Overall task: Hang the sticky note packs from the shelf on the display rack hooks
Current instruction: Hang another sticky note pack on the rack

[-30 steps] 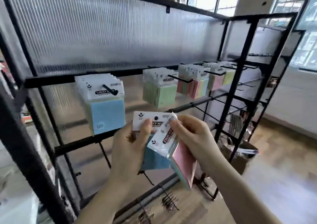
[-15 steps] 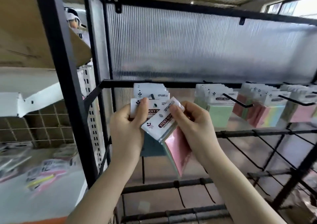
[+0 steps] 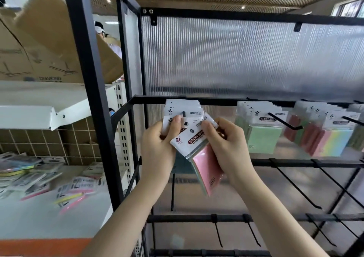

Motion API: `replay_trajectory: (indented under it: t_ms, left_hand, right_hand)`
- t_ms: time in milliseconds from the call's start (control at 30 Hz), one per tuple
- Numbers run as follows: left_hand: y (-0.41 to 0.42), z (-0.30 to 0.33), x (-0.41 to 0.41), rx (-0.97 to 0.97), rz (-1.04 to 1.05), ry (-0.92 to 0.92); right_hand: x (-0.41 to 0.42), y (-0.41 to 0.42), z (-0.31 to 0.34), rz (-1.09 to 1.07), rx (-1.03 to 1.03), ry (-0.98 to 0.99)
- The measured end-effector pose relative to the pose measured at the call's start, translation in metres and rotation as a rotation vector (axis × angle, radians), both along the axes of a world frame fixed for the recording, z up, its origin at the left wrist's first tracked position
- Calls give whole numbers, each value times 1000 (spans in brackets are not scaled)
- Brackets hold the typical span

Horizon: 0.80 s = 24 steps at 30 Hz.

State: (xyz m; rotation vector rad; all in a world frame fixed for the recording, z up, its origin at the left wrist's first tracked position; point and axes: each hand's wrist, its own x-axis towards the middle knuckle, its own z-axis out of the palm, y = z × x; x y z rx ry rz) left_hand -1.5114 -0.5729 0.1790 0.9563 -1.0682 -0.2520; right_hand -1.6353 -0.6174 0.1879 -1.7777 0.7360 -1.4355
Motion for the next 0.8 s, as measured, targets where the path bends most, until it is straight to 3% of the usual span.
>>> replay_trajectory:
  t_ms: [233, 600, 800]
  left_hand:
    - [-11, -6, 9, 64, 104, -96]
    - [-39, -19, 20, 105, 545, -212]
    - [-27, -23, 5, -33, 457, -224]
  right_hand:
    - [4, -13, -3, -39, -1, 27]
    - [12, -46, -18, -225, 52, 83]
    - [-7, -46, -25, -202, 67, 86]
